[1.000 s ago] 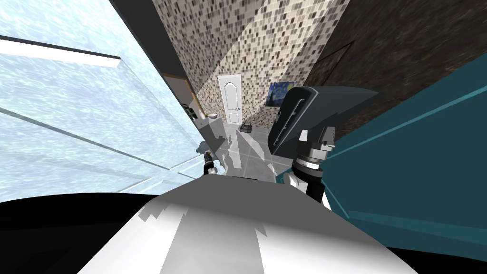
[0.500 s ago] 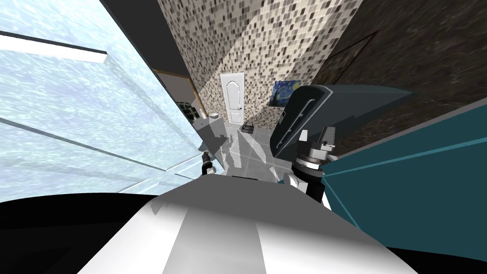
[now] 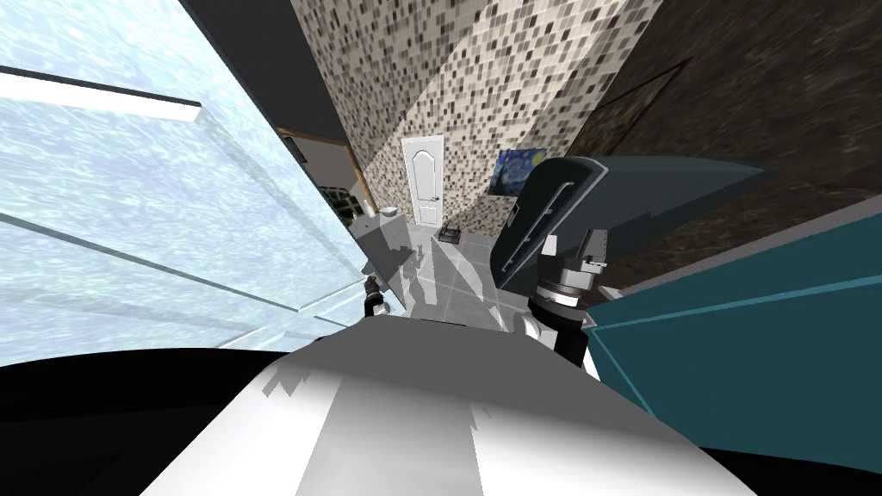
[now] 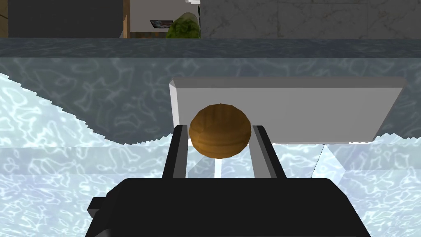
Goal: Push the door open
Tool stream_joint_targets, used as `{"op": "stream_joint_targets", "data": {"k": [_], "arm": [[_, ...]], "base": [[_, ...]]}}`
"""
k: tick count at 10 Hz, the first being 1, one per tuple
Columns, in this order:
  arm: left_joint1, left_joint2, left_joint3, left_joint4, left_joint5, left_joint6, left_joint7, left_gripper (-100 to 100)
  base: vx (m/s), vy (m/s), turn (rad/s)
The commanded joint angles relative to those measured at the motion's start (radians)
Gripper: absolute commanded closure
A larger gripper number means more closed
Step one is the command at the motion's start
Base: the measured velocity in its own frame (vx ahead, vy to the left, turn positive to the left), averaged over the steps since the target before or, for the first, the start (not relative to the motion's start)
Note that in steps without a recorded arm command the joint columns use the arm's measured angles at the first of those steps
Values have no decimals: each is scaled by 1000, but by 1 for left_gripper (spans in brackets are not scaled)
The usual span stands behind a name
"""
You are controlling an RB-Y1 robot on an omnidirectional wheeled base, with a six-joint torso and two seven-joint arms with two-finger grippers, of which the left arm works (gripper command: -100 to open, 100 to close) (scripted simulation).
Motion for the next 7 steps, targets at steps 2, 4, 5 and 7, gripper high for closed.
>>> {"op": "stream_joint_targets", "data": {"k": [2,4,5,7], "arm": [[-8,21,13,35,13,-24,12,100],[-8,21,13,35,13,-24,12,100],[-11,29,19,46,22,-27,14,100],[-2,26,34,39,36,-23,1,100]], "base": [[131,-14,58],[97,10,26],[125,-17,56],[98,3,31]]}}
